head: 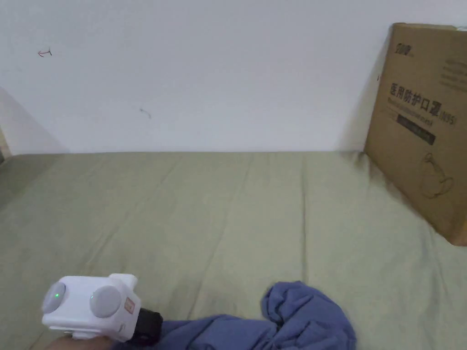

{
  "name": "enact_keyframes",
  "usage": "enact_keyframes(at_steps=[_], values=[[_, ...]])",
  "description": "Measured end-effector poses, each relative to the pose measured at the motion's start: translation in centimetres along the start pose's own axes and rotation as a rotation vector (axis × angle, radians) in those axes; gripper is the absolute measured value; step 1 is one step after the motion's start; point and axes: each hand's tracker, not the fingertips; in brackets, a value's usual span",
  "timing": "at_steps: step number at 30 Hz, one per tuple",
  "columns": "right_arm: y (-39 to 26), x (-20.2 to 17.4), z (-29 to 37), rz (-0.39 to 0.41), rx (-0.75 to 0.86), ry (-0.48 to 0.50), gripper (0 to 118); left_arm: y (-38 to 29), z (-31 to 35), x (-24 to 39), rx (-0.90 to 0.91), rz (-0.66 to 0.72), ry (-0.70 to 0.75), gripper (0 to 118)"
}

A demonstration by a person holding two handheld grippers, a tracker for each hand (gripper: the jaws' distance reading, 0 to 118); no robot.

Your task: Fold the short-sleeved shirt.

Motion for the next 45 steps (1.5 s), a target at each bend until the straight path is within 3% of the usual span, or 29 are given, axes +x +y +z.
enact_keyframes(at_steps=[1,4,8,11,13,15,16,17,18,19,20,24,27,28,30,31,33,34,36,38,45], values=[[0.2,0.0,-0.1,-0.001,0.008,-0.001,0,-0.5,0.8,0.3,0.030,-0.020,0.023,88],[1.8,0.1,-0.6,-0.010,0.053,-0.004,0,-1.2,2.5,0.7,0.070,-0.051,-0.004,1],[7.2,1.8,-5.4,-0.035,0.000,0.111,0,-1.7,4.4,-1.4,0.132,0.043,-0.116,1],[10.5,3.4,-13.1,-0.132,-0.251,0.184,0,-2.7,5.9,-2.3,0.179,0.105,-0.151,1],[11.5,4.0,-19.4,-0.188,-0.451,0.182,0,-3.3,6.4,-2.6,0.175,0.117,-0.166,1],[11.4,4.0,-24.5,-0.170,-0.621,0.153,5,-3.8,6.6,-2.6,0.167,0.104,-0.157,1],[10.9,3.7,-26.9,-0.159,-0.675,0.115,29,-4.1,6.7,-2.7,0.167,0.088,-0.152,1],[10.5,3.5,-29.0,-0.162,-0.747,0.110,91,-4.5,6.8,-2.7,0.163,0.076,-0.157,1],[9.9,3.4,-30.8,-0.169,-0.812,0.110,118,-4.7,6.8,-2.7,0.161,0.067,-0.160,1],[8.7,3.0,-32.3,-0.180,-0.885,0.109,111,-5.0,6.9,-2.8,0.162,0.062,-0.159,1],[7.8,2.9,-33.3,-0.188,-0.820,0.080,104,-5.3,6.9,-3.0,0.163,0.058,-0.160,1],[5.5,1.6,-36.4,-0.173,-0.879,0.043,106,-6.0,6.5,-3.5,0.147,0.051,-0.170,1],[3.7,0.7,-37.7,-0.055,-0.954,-0.010,97,-6.5,6.0,-4.0,0.131,0.053,-0.166,1],[4.0,0.1,-37.2,0.020,-0.940,-0.006,92,-6.7,5.7,-4.1,0.123,0.053,-0.162,1],[4.8,-0.4,-36.1,0.071,-0.879,0.010,89,-6.9,5.5,-4.4,0.110,0.061,-0.155,1],[5.2,-0.5,-35.6,0.108,-0.874,0.002,72,-7.0,5.5,-4.5,0.104,0.068,-0.154,1],[5.9,-0.4,-34.4,0.141,-0.861,0.035,1,-7.1,5.8,-4.8,0.097,0.082,-0.155,1],[6.6,-0.1,-33.5,0.130,-0.850,0.032,1,-7.1,6.1,-4.8,0.098,0.088,-0.154,1],[8.0,1.3,-31.0,0.026,-0.809,0.111,1,-7.3,7.6,-4.7,0.108,0.100,-0.145,1],[9.7,2.9,-27.6,-0.052,-0.736,0.108,1,-7.5,10.0,-4.9,0.129,0.113,-0.138,1],[15.9,8.3,-14.1,-0.150,-0.535,0.120,1,-7.8,21.7,-5.2,0.287,0.118,-0.127,1]])
